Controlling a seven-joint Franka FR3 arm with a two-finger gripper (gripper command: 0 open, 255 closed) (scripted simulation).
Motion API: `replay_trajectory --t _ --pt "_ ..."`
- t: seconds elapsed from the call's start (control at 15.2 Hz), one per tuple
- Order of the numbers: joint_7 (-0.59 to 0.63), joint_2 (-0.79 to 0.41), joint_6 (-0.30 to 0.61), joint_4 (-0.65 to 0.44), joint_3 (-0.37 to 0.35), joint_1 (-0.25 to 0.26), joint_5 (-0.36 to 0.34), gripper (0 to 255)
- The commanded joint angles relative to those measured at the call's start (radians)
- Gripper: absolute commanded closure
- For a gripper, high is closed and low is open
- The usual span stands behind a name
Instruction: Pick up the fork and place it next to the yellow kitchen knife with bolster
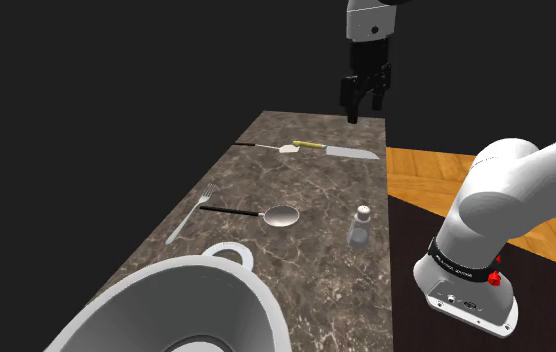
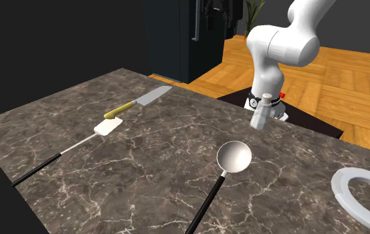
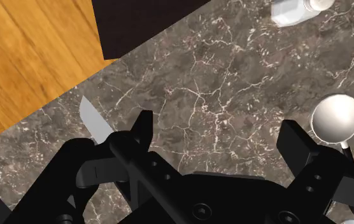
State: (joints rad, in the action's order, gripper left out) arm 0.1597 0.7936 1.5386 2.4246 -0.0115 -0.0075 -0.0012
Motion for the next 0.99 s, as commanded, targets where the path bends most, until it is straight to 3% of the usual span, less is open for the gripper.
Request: replay_trajectory --t 0.0,0.53,0.92 --pt "0.000 0.000 0.000 0.000 0.000 0.000 0.000 0" --pt "0.331 -0.120 0.190 0.032 -0.194 0.000 0.133 0" --pt "0.576 -0.289 0.343 -0.018 -0.335 -0.021 0.177 0"
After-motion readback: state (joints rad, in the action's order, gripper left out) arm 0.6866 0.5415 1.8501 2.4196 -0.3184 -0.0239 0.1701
